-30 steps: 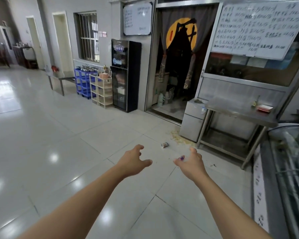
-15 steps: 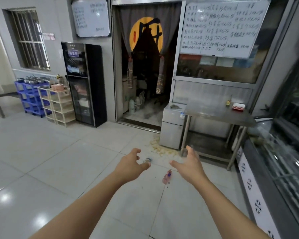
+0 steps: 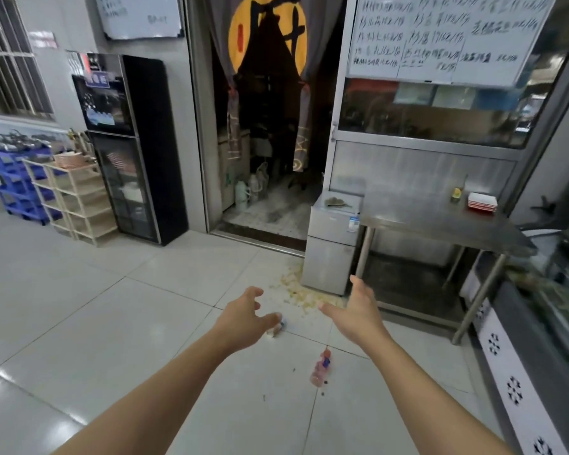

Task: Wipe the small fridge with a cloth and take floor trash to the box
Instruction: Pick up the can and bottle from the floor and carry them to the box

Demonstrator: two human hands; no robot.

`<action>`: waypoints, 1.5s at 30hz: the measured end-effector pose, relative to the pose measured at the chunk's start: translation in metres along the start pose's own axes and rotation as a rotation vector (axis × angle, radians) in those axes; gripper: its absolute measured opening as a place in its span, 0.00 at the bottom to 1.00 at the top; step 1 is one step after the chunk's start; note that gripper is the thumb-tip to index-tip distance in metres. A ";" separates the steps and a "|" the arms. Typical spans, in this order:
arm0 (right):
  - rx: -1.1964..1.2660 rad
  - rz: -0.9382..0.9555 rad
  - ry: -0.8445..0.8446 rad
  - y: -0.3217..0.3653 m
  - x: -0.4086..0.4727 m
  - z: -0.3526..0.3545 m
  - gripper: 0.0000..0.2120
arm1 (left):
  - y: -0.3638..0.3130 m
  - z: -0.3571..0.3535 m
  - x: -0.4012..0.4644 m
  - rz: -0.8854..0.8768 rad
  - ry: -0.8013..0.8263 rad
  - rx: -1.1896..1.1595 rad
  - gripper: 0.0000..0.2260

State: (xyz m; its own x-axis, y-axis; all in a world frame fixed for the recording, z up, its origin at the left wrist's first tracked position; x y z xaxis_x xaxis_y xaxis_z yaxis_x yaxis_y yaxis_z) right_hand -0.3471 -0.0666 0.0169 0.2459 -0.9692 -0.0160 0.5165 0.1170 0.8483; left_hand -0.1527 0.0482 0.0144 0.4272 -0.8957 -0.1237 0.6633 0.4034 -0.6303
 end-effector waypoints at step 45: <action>0.065 -0.792 -0.139 -0.345 0.534 -0.129 0.41 | -0.007 -0.369 0.684 -0.150 0.686 0.304 0.27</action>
State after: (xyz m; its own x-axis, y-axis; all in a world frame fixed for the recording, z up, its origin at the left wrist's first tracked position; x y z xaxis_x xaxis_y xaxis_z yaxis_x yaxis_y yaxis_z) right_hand -0.2882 -0.5971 -0.3524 -0.2802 -0.7774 -0.5632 0.4445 -0.6251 0.6417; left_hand -0.0919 -0.6369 -0.3487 -0.0920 -0.8203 -0.5644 0.8665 0.2133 -0.4513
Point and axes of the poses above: each hand's wrist, its own x-axis towards the middle knuckle, its own z-axis out of the back of the hand, y = z × x, the point moved 8 cm from there along x, towards the middle knuckle, and after that the axes turned 9 degrees about x, right-handed, at the moved point
